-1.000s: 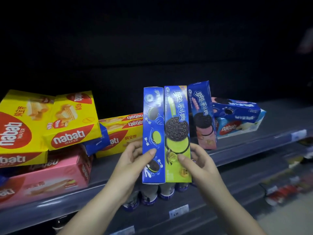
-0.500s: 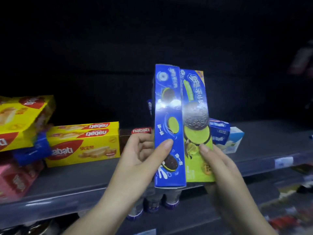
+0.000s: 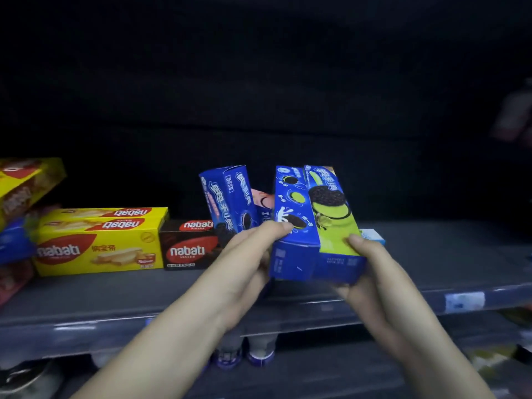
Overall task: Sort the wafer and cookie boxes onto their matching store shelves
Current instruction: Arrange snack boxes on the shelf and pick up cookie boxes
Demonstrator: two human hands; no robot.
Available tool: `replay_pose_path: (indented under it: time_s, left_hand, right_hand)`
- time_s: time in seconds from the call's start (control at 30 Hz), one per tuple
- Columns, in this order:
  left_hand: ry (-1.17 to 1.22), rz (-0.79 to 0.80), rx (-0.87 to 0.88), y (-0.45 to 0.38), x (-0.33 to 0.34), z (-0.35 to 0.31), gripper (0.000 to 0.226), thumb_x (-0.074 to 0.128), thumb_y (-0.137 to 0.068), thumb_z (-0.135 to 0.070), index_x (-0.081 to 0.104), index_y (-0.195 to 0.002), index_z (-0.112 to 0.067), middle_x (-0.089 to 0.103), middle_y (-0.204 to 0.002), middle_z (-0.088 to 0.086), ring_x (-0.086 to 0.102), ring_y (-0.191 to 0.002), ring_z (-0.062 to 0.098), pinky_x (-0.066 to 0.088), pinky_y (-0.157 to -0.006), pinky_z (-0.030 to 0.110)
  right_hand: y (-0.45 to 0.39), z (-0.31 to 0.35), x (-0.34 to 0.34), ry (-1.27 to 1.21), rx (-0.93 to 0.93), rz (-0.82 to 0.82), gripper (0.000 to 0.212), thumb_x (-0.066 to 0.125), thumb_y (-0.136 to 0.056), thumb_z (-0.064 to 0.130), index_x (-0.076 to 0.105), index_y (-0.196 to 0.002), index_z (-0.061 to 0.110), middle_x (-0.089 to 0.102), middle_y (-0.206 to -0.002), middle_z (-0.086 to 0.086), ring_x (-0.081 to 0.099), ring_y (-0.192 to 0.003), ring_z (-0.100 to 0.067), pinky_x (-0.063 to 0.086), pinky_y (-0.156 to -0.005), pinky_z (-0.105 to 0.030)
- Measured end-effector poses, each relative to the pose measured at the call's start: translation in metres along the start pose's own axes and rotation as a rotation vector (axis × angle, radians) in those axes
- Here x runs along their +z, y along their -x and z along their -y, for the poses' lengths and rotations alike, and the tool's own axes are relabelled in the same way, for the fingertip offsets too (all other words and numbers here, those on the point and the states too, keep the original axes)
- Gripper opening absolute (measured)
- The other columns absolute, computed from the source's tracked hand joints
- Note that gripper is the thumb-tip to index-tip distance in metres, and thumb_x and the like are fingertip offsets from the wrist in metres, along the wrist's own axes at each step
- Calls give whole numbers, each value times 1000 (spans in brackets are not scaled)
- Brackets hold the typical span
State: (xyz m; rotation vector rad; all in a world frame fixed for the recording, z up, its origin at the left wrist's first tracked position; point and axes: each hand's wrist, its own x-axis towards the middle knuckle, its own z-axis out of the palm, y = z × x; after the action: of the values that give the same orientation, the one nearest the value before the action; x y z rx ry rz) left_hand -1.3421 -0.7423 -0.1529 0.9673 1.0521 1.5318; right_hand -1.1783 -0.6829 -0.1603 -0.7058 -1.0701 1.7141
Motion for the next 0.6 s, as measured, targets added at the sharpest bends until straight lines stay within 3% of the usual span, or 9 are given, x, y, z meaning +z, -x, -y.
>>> replay_pose_path:
  time_s: [0.03, 0.1, 0.13, 0.2, 0.23, 0.37, 0.5, 0.6]
  left_hand:
    - [-61, 105, 43, -3, 6, 2, 29, 52, -91, -2, 66, -66, -4, 71, -61, 7, 59, -37, 0, 46, -41, 11]
    - [148, 53, -43, -11, 16, -2, 15, 65, -78, -11, 78, -71, -12, 76, -75, 3, 73, -68, 9, 56, -60, 19]
    - [116, 87, -1, -8, 16, -1, 14, 71, -76, -13, 78, -87, -12, 77, -90, 4, 74, -83, 13, 56, -68, 20]
    - [-9, 186, 96, -6, 10, 4, 45, 75, -76, -16, 63, -119, -9, 72, -114, 7, 69, -104, 21, 54, -81, 24]
    - [-56, 187, 118, -6, 7, 7, 55, 75, -74, -17, 57, -126, -10, 71, -117, 7, 67, -108, 22, 54, -83, 25]
    - [-146, 17, 148, -12, 6, 16, 65, 77, -74, -11, 51, -133, -18, 72, -115, -1, 68, -106, 16, 56, -85, 27]
    - [-243, -79, 211, -20, 5, 20, 55, 77, -77, -9, 57, -128, -17, 72, -112, -5, 69, -101, 8, 55, -79, 21]
    - [-325, -115, 291, -27, 3, 20, 57, 79, -75, -15, 57, -128, -17, 70, -116, -6, 65, -108, 6, 54, -83, 19]
  right_hand:
    - [0, 0, -3, 5, -18, 29, 32, 58, -77, 25, 77, -99, 13, 73, -111, -11, 70, -102, -23, 58, -80, -38]
    - [2, 0, -7, 44, -65, 103, 36, 62, -81, 29, 73, -108, 9, 71, -116, -11, 68, -108, -23, 57, -85, -36]
    - [2, -3, -11, 71, -100, 125, 52, 71, -78, 34, 65, -121, 5, 69, -120, -13, 65, -113, -25, 55, -91, -39]
    - [4, -8, -20, 107, -133, 123, 94, 86, -63, 37, 42, -139, 5, 67, -122, -15, 63, -116, -30, 52, -95, -45]
    - [4, -11, -23, 150, -152, 108, 98, 88, -61, 34, 38, -141, 9, 68, -121, -13, 64, -115, -30, 51, -95, -47]
    - [1, -11, -23, 327, -250, 29, 61, 73, -78, 19, 49, -133, 10, 72, -113, -6, 68, -106, -23, 54, -92, -45]
    - [-5, -15, -20, 358, -312, -43, 64, 72, -73, 23, 53, -133, 12, 73, -107, 1, 70, -102, -20, 54, -91, -49]
    - [-9, -16, -18, 408, -354, -93, 67, 77, -70, 34, 55, -131, 15, 74, -104, 4, 71, -98, -18, 54, -90, -51]
